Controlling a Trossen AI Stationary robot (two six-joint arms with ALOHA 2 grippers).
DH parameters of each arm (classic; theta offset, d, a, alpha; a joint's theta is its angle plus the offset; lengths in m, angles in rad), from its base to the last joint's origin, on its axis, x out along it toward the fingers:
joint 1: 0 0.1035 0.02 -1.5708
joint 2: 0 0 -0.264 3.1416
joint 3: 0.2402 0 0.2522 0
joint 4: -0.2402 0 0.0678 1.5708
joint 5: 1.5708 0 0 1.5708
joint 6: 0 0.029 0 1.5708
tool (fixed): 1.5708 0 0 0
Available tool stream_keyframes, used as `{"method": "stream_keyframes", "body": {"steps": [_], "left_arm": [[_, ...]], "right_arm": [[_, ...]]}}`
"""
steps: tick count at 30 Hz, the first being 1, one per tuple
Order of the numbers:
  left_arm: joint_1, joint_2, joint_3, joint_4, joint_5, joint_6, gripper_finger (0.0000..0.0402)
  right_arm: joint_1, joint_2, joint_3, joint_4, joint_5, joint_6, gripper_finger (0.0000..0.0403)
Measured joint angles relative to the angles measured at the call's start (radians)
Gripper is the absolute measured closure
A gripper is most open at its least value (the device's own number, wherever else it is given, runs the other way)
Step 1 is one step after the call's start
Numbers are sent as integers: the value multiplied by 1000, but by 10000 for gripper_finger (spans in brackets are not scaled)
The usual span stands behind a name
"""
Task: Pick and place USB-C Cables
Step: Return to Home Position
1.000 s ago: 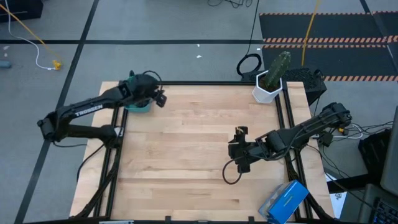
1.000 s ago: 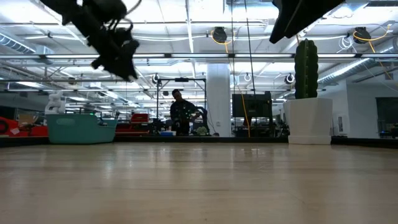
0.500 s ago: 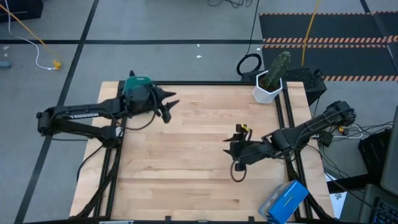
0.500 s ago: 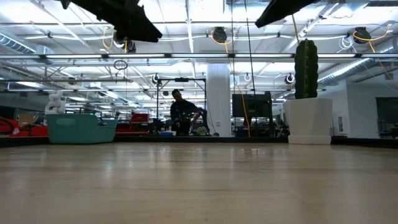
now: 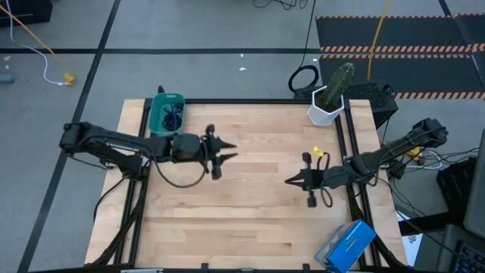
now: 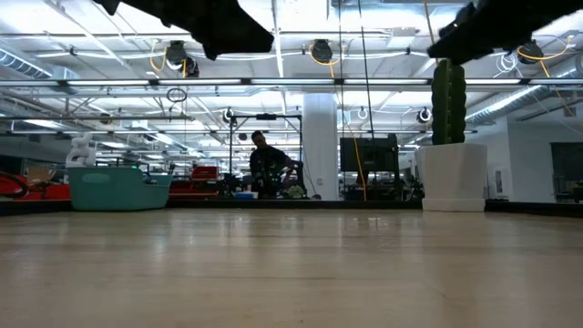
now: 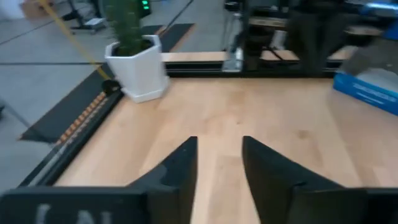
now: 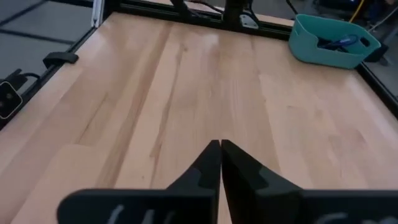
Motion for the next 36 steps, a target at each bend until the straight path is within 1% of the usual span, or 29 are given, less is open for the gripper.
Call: {"method": "stream_keyframes", "body": {"steps": [3,5,7,9,13,16,20,23,26,29,32,36], "left_arm": [[-30,49,0,42,0,6,316],[-40,70,-7,39,1,11,349],[-45,78,-40,78,15,18,381],[-45,77,-97,145,26,18,394],[-34,59,-216,270,50,22,386],[-17,23,-280,326,74,35,384],[11,-43,-374,422,149,67,396],[35,-98,-450,498,207,85,395],[56,-159,-522,529,210,87,386],[80,-219,-580,534,210,86,387],[102,-266,-638,553,235,84,397],[128,-323,-704,604,249,57,392]], "right_arm": [[0,-75,-57,-2,-1,18,396],[0,-126,-83,2,0,6,400],[0,-174,-104,3,0,-12,402],[0,-211,-124,2,-1,-17,402],[0,-267,-167,2,0,-16,402],[0,-290,-197,11,1,-41,402],[-3,-312,-249,87,5,-95,403],[-13,-320,-285,148,4,-137,403],[-30,-325,-324,208,2,-169,403],[-49,-326,-361,248,-2,-179,403],[-71,-326,-399,302,-42,-195,403],[-104,-327,-426,364,-103,-213,403]]}}
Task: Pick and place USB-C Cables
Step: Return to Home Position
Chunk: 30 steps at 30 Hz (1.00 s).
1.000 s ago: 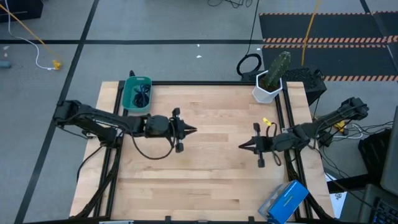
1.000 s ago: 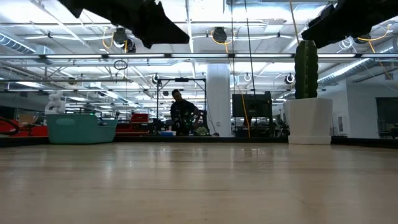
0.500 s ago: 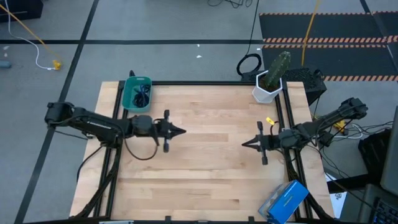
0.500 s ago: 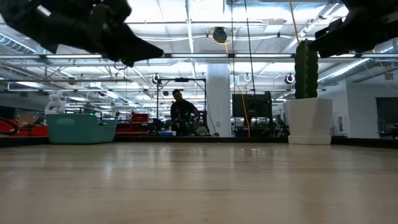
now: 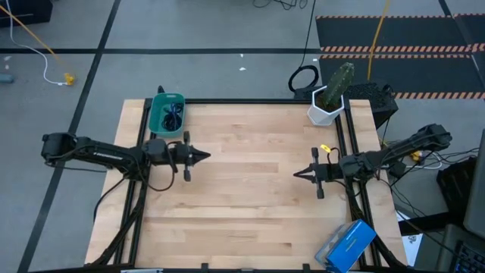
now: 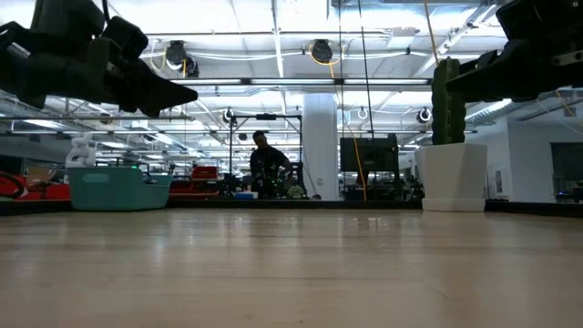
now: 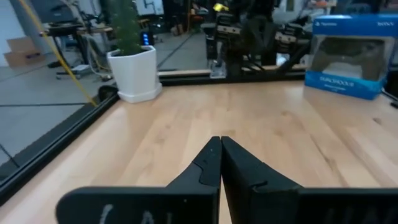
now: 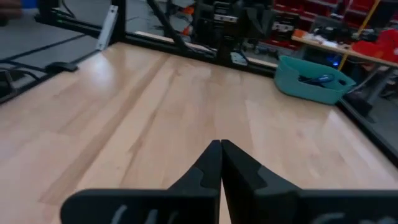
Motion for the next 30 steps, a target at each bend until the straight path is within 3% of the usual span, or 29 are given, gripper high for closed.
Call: {"method": "stream_keyframes", "body": {"steps": [7,16,24,30], "left_arm": [[12,-64,-43,1,-6,-26,394],[13,-75,-58,2,-6,-46,396],[11,-75,-58,5,-6,-52,390],[9,-82,-58,12,-7,-48,394]], "right_arm": [[-38,-1,-54,67,-11,-9,403],[-109,-43,-151,269,-156,-50,403],[-141,-106,-154,227,-148,-57,403],[-141,-222,-155,99,-75,-67,403]]}}
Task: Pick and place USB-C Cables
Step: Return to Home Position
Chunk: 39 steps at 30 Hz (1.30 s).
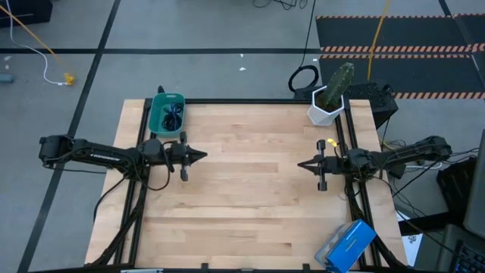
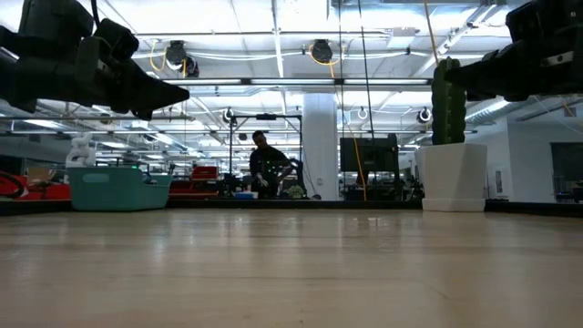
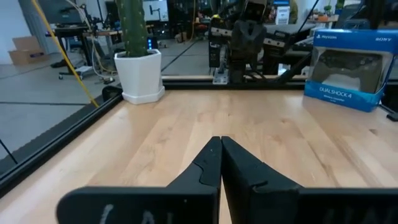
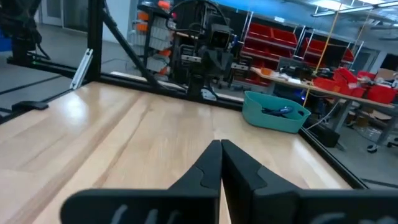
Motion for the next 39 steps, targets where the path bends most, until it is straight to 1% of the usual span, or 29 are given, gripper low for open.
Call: {"method": "stream_keyframes", "body": {"steps": [7,12,14,16,22,24,27,32,35,39], "left_arm": [[0,-49,0,-33,0,-9,398],[-9,-58,0,-42,-1,-31,387],[-17,-59,0,-38,0,-40,391],[-24,-78,-1,-37,4,-54,397],[-46,-134,0,-72,18,-58,387],[-52,-141,0,-77,18,-54,390],[-56,-160,-1,-129,18,-37,398],[-56,-196,-1,-158,18,-35,387],[-56,-200,-1,-159,18,-43,391],[-56,-200,-1,-162,18,-58,397]], "right_arm": [[0,-175,-2,-124,-3,-1,403],[0,-295,-2,-204,-5,-6,403],[0,-341,-2,-241,-7,-11,403],[0,-388,-3,-280,-34,-17,403],[-11,-385,-3,-286,-106,-16,403],[-19,-385,-3,-294,-135,-8,403],[-38,-385,-3,-315,-137,-1,403],[-89,-384,-3,-310,-136,-24,403],[-124,-385,-3,-312,-138,-17,403],[-154,-384,-3,-347,-223,-15,403]]}}
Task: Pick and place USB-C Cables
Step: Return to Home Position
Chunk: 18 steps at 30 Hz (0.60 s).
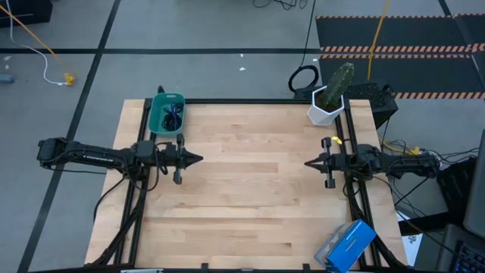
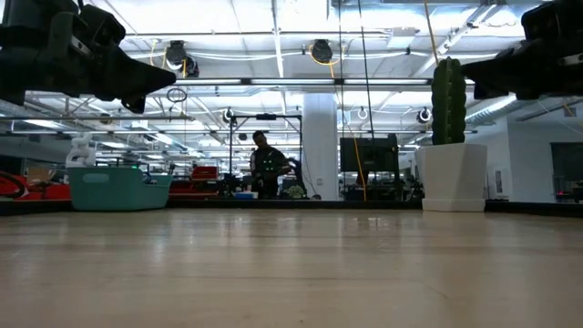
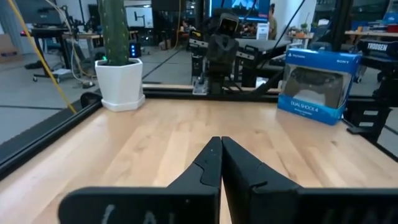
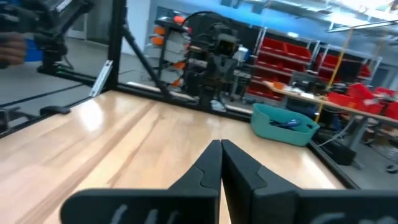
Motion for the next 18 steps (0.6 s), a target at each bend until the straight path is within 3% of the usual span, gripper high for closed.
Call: {"method": "stream_keyframes", "body": {"steps": [18], "left_arm": [[23,-10,-56,19,-41,54,395]], "right_arm": [[-42,15,0,-29,34,25,403]]}}
